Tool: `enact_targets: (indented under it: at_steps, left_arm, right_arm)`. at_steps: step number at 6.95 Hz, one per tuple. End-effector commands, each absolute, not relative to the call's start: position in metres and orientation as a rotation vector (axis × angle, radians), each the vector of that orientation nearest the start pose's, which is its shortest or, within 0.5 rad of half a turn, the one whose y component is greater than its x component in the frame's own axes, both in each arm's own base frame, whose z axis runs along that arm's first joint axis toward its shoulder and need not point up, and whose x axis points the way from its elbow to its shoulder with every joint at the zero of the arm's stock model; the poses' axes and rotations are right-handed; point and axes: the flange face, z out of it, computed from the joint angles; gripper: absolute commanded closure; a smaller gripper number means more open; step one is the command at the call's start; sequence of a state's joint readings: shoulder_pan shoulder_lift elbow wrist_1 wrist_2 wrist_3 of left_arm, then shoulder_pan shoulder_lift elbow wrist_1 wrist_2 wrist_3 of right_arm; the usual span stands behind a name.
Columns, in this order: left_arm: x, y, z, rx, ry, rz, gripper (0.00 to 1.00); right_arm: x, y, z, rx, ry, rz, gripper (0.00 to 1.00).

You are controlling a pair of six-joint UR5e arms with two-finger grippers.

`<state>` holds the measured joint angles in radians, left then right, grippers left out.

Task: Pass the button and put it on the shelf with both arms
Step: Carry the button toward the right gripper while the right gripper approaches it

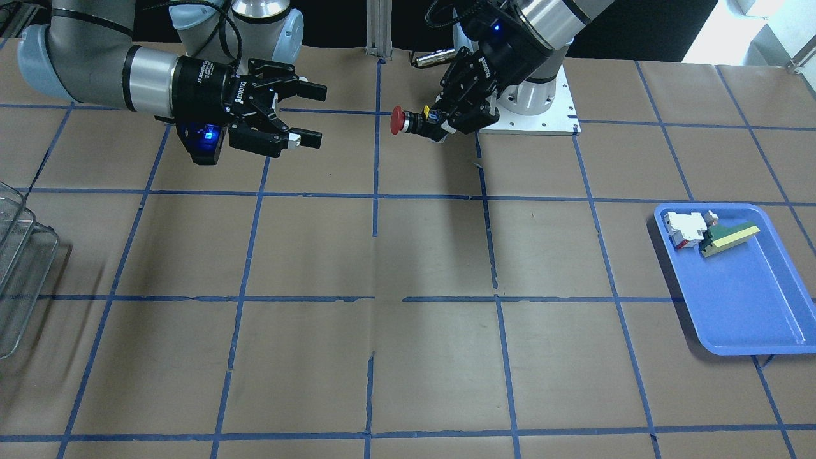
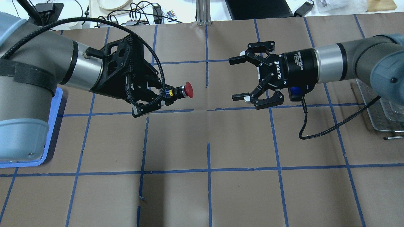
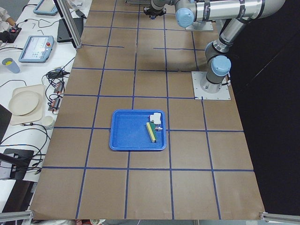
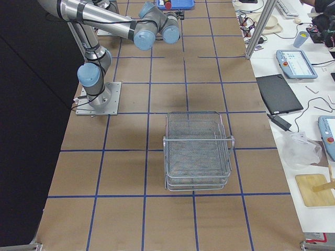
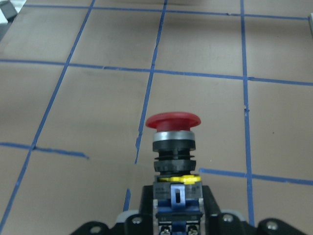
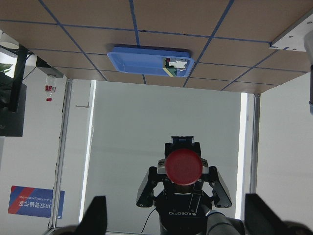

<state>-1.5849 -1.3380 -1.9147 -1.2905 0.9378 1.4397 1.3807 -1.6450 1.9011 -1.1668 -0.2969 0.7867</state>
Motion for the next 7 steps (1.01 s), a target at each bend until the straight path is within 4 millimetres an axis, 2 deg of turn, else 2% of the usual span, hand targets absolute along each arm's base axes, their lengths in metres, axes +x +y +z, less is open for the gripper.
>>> enact_targets:
  at_steps: [1, 3, 5, 7]
  left_arm:
    - [-0.226, -0.383, 0.475, 2.337, 2.480, -0.917, 0.86]
    - [-0.231, -0.385, 0.473, 2.304, 2.509, -0.931, 0.86]
    - [-0.235, -0.385, 0.473, 2.292, 2.530, -0.939, 0.84]
    - [-0.238, -0.383, 0.472, 2.274, 2.555, -0.940, 0.84]
  right_arm:
    - [0.147, -0.446, 0.402, 1.312, 1.425, 1.035, 0.00]
    - [0.159, -0.444, 0.406, 1.326, 1.425, 1.067, 0.00]
    - [0.163, -0.439, 0.403, 1.329, 1.435, 1.079, 0.00]
    - [0.184, -0.430, 0.404, 1.301, 1.479, 1.109, 0.00]
